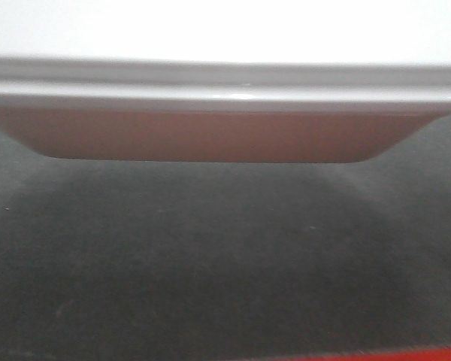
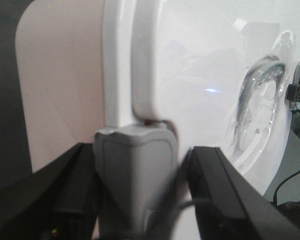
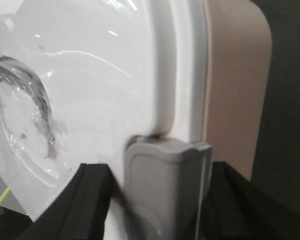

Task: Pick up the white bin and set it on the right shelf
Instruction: 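Hold the bin raised with both grippers while the base turns away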

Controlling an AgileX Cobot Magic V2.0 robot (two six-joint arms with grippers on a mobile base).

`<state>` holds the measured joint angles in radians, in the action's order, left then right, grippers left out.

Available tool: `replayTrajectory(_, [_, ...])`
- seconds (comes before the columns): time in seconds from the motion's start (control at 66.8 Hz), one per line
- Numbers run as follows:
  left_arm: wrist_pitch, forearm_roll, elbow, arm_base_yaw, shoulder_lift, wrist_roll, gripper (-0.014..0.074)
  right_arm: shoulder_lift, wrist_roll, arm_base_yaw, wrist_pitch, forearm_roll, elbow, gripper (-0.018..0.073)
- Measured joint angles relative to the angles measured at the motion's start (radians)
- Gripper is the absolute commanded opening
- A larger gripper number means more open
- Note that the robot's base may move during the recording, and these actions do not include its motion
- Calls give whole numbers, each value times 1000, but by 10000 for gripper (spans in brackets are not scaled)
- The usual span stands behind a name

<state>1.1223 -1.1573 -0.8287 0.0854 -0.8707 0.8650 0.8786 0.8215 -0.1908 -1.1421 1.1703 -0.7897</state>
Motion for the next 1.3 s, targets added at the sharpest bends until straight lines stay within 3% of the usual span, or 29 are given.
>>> replayTrajectory(1.303, [0,0,0,0,2,0,240,0,0,0,0,0,0,335])
